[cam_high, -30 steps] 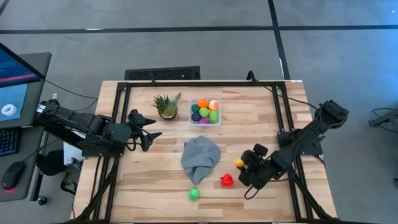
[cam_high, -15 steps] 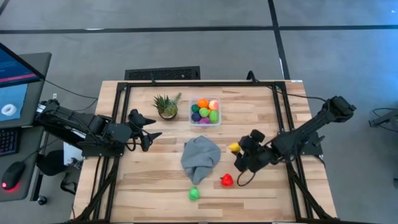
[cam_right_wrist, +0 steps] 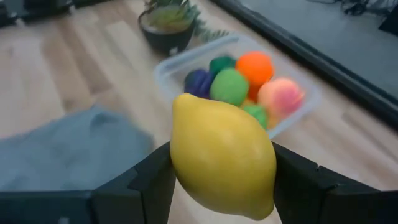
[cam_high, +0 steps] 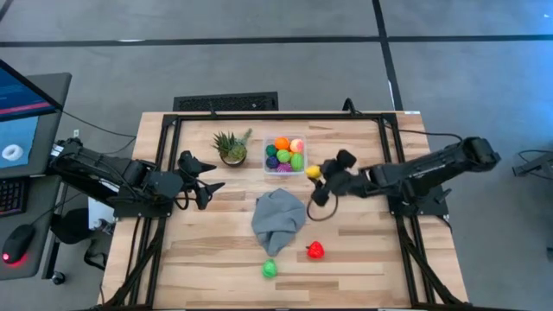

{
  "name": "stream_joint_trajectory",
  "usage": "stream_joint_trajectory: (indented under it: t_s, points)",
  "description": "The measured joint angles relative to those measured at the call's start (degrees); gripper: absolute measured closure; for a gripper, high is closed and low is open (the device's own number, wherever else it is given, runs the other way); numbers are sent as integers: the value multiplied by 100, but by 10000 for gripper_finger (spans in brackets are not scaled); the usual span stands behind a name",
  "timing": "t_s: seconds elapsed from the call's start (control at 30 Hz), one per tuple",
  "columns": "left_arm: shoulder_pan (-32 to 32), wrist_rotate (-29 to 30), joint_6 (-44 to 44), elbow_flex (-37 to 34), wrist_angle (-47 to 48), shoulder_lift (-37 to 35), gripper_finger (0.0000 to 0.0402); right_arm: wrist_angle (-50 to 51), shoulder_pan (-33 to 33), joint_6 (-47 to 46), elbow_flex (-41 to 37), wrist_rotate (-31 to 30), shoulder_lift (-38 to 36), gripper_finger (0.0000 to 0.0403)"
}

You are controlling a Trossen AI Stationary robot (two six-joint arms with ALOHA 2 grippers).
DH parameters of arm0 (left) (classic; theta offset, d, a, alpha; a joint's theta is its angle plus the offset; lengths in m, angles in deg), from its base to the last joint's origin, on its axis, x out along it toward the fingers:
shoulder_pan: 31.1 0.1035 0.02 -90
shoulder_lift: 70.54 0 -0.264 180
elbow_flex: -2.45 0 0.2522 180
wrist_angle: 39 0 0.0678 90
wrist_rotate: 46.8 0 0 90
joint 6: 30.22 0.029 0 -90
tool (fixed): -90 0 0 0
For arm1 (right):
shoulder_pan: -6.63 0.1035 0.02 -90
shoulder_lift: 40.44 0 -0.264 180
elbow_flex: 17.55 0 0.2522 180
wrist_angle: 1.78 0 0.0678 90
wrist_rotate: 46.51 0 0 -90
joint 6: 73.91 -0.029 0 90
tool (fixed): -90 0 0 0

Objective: Pick and placing Produce into tupperware
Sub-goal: Put the yellow lemon into the transparent container

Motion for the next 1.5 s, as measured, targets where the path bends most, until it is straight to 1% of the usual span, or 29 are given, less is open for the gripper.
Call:
stream_joint_trajectory:
  t_s: [0.1, 0.23, 0.47, 0.6, 0.77, 1.03, 1.13, 1.27, 1.5]
  points:
    - [0, 4, 0, -1, 1, -1, 90, -343, -456, 451, 0, 285, 46, 158]
    - [-2, 11, -2, 0, 2, 0, 90, -613, -950, 819, 0, 693, 87, 158]
    - [-2, 37, 34, 0, 2, 0, 91, -1002, -1575, 1264, 0, 1009, 89, 158]
    - [-1, 56, 40, 0, 20, 0, 90, -1125, -1854, 1340, 0, 1203, 89, 158]
    - [-1, 92, 41, 0, 46, 0, 90, -1156, -2081, 1425, 0, 1324, 90, 158]
    - [0, 136, 39, 0, 47, -1, 90, -1303, -2203, 1536, 0, 1487, 134, 158]
    - [0, 144, 39, 0, 48, -2, 90, -1400, -2204, 1573, 0, 1527, 269, 158]
    - [0, 144, 34, 0, 44, -2, 90, -1675, -2197, 1569, 7, 1816, 590, 158]
    - [0, 144, -15, 0, 43, -2, 90, -2399, -2197, 1382, 2, 2151, 1206, 158]
